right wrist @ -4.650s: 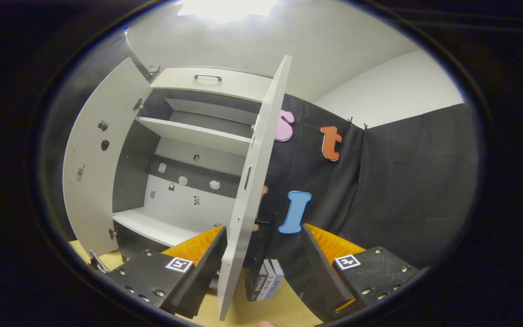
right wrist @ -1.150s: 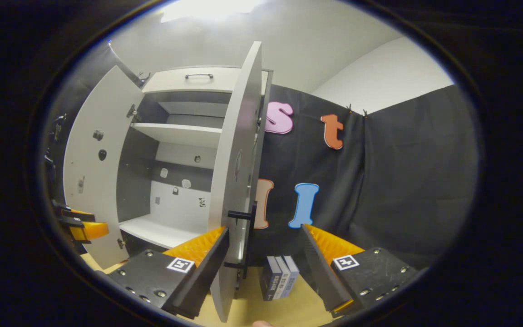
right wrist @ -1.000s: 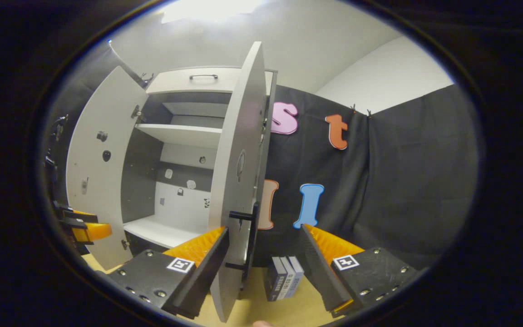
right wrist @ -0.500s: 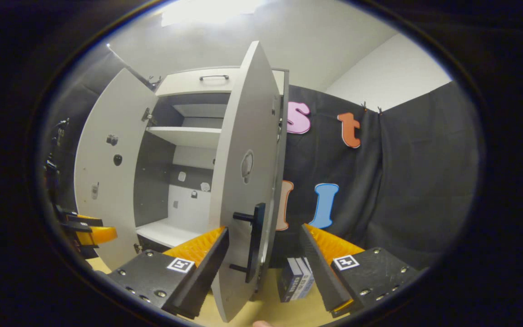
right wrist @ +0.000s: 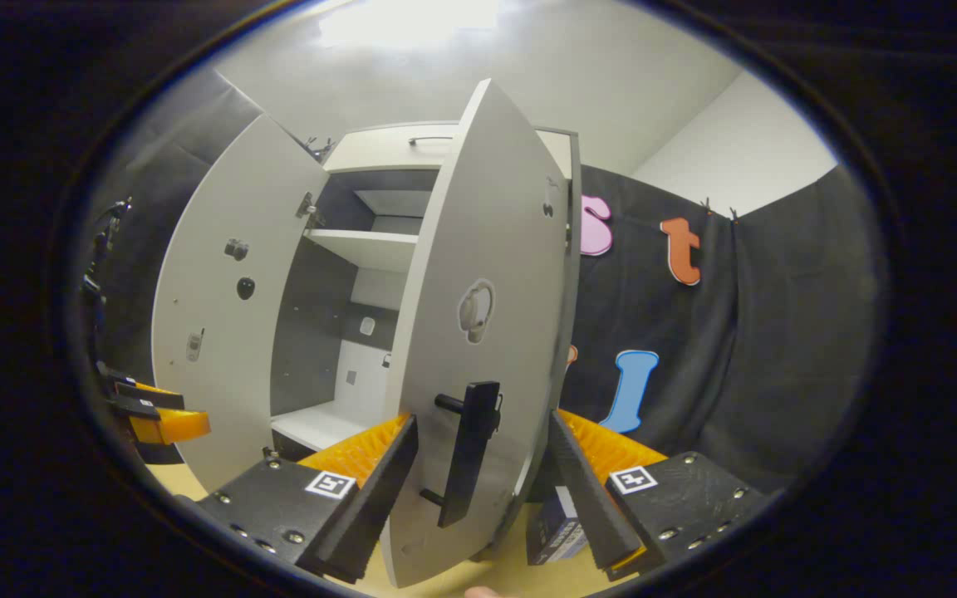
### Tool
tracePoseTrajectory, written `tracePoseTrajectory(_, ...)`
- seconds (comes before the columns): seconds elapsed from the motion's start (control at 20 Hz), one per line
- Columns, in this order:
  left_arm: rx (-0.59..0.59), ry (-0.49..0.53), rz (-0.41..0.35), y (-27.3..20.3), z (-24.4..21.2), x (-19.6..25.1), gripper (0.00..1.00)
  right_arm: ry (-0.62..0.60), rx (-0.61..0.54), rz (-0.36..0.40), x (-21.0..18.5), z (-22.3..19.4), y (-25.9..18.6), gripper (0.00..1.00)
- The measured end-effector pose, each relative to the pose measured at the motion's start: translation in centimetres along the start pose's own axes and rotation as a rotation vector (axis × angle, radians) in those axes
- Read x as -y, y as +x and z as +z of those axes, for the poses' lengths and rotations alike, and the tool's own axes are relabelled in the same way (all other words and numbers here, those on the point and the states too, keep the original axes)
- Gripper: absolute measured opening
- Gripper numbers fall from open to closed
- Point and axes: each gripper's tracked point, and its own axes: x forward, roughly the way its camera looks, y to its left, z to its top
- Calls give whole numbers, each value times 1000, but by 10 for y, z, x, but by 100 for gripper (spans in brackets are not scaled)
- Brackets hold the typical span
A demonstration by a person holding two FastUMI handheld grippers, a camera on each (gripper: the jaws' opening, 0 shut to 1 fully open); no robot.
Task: Grasp the bottle in the cabinet with the left hand and place it on the coaster, then close the right door with the right hand and the left door with the left hand.
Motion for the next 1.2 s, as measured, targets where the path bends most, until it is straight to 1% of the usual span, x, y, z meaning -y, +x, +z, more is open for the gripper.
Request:
tracePoseTrajectory(0.15,8,-15,35,-7,1,-14,91,10,10,40,-15,3,9,93)
tracePoseTrajectory(0.2,10,-19,47,-9,1,-18,91,15,11,58,-22,4,10,95)
tracePoseTrajectory(0.25,11,-22,58,-11,1,-22,91,17,13,78,-29,4,13,93)
tracePoseTrajectory(0.3,12,-24,71,-13,1,-27,91,13,16,90,-35,5,14,95)
tracePoseTrajectory(0.35,14,-26,83,-15,1,-31,91,6,20,98,-40,7,16,95)
tracePoseTrajectory(0.4,17,-27,95,-17,2,-36,91,1,24,109,-45,8,17,93)
tracePoseTrajectory(0.45,18,-29,108,-19,1,-40,91,-2,26,120,-50,8,17,95)
tracePoseTrajectory(0.5,19,-32,120,-22,2,-44,91,-5,26,128,-54,8,18,95)
tracePoseTrajectory(0.8,26,-49,172,-34,1,-65,91,21,19,162,-71,6,20,95)
tracePoseTrajectory(0.95,33,-52,191,-35,3,-72,91,31,13,169,-72,4,21,95)
tracePoseTrajectory(1.0,35,-53,196,-36,3,-75,85,33,9,171,-73,4,21,95)
tracePoseTrajectory(1.05,35,-53,202,-37,4,-78,85,35,4,173,-74,3,22,95)
tracePoseTrajectory(1.1,36,-53,208,-39,4,-81,91,36,1,176,-75,2,23,95)
tracePoseTrajectory(1.2,36,-53,218,-40,3,-86,91,41,-3,183,-76,2,23,95)
